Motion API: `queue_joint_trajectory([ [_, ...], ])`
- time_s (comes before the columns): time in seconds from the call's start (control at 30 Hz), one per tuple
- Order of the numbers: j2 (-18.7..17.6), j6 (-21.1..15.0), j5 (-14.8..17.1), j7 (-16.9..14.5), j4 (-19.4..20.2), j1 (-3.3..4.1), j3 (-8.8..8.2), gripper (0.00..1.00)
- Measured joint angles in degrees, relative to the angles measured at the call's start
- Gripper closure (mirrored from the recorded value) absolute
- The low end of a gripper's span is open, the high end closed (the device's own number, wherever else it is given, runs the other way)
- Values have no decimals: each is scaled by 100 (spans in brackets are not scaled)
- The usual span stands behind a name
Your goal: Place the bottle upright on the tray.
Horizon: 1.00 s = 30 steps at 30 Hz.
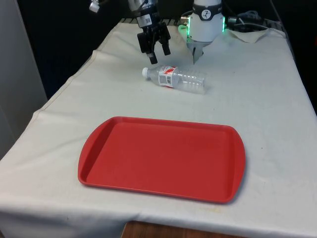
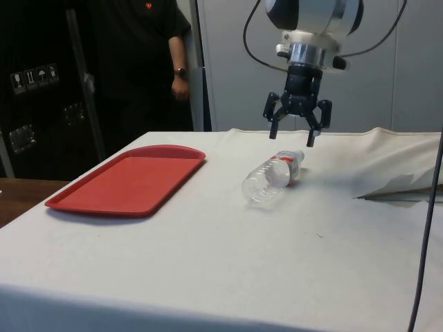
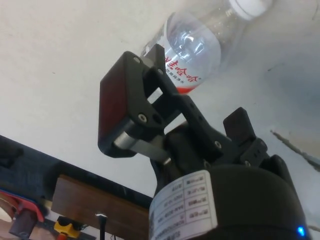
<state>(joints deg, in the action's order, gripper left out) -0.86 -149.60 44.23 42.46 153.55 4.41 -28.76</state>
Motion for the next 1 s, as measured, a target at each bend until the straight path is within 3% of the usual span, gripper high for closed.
queue_joint_trajectory([
  [0.17, 0, 6, 17, -23, 17, 0, -29, 0],
  [0.6, -92, 223, 642, -527, -23, 0, -103, 0],
  [1.0, -493, 584, 1306, -1083, -235, -6, -195, 0],
])
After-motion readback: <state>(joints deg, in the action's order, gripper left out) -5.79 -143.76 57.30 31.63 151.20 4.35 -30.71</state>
